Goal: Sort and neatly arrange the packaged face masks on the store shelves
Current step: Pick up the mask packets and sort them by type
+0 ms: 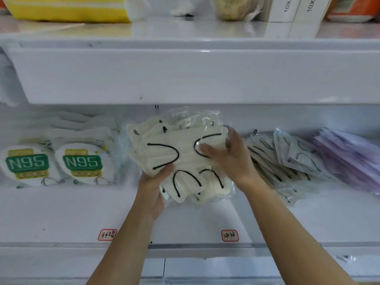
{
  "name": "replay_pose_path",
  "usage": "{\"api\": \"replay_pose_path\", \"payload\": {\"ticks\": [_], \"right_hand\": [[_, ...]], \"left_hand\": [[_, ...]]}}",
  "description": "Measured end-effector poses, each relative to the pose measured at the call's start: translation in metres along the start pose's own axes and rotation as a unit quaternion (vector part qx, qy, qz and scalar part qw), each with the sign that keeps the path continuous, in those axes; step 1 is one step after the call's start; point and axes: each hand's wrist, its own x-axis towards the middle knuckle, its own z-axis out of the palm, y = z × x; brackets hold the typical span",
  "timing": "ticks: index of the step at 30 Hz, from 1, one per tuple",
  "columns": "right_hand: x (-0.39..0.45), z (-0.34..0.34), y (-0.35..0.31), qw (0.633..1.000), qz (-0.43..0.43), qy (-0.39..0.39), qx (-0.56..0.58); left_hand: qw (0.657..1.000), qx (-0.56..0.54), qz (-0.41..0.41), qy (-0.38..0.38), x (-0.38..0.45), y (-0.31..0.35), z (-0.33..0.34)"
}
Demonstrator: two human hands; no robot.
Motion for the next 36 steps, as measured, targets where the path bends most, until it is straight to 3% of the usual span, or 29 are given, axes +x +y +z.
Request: {"api": "replay_pose_path", "payload": {"ticks": [3, 7, 13, 16, 19, 24, 27, 32, 34, 36], "right_hand": [[-0.001, 0.017, -0.011, 0.996, -0.067, -0.032, -0.048], [-0.014, 0.031, 0.000, 0.989, -0.056, -0.095, -0.094], [-0.045, 0.031, 0.049, 0.997, 0.013, -0.044, -0.064], [-0.057, 0.031, 0.062, 0.996, 0.031, -0.063, -0.056], [-0.055, 0.023, 0.058, 0.997, -0.011, -0.058, -0.053], [-0.037, -0.002, 0.042, 0.984, -0.059, -0.141, -0.089], [-0.034, -0.001, 0.027, 0.957, -0.112, -0.206, -0.170], [-0.027, 0.003, 0.012, 0.885, -0.199, -0.272, -0.321], [-0.030, 0.005, 0.012, 0.924, -0.168, -0.252, -0.232], [-0.039, 0.011, 0.019, 0.978, -0.123, -0.169, -0.013]], "left_hand": [[0.999, -0.029, 0.010, -0.028, -0.004, 0.001, -0.002], [0.999, -0.042, -0.008, -0.019, -0.009, 0.002, -0.011], [0.994, -0.102, -0.004, 0.025, -0.010, -0.004, -0.027], [0.997, -0.073, -0.002, 0.032, -0.011, -0.004, -0.029], [0.999, -0.018, 0.018, 0.040, -0.010, -0.006, -0.035], [0.999, 0.015, 0.026, 0.023, -0.012, 0.000, -0.036], [0.998, 0.035, 0.027, 0.035, -0.016, -0.003, -0.034], [0.998, -0.032, -0.036, 0.050, -0.020, -0.005, -0.038], [0.996, -0.064, -0.046, 0.044, -0.020, -0.004, -0.039], [0.994, -0.098, -0.039, 0.030, -0.019, -0.003, -0.039]]}}
